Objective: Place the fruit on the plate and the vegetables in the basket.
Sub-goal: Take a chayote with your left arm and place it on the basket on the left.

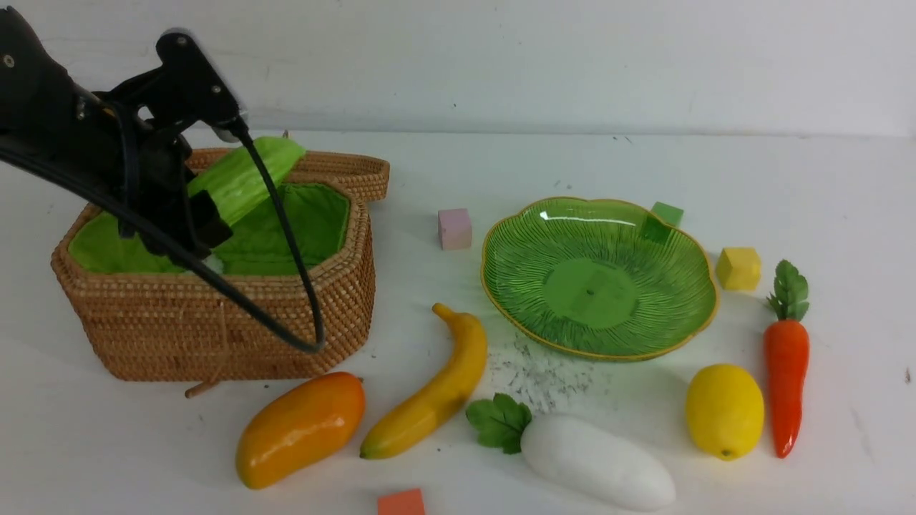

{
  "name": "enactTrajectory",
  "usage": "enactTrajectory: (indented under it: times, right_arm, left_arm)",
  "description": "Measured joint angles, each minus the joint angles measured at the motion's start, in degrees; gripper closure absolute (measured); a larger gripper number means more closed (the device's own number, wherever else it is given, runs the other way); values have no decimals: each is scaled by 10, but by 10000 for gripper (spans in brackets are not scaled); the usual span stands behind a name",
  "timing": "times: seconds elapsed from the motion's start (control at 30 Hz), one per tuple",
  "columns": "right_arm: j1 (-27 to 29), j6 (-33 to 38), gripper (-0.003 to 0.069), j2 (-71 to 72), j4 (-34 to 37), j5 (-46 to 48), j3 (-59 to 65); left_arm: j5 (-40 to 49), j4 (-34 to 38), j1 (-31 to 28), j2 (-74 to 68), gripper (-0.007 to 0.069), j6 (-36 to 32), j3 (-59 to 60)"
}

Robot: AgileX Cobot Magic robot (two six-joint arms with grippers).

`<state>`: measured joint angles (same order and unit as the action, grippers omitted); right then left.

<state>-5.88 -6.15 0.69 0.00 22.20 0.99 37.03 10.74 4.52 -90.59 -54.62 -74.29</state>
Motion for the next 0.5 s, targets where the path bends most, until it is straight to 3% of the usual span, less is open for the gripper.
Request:
enactTrajectory:
  times: [0.5]
  right_arm:
    - [0, 0, 419, 0, 0, 0, 0]
  left_arm:
    - [-2, -2, 0, 5, 124, 20, 0]
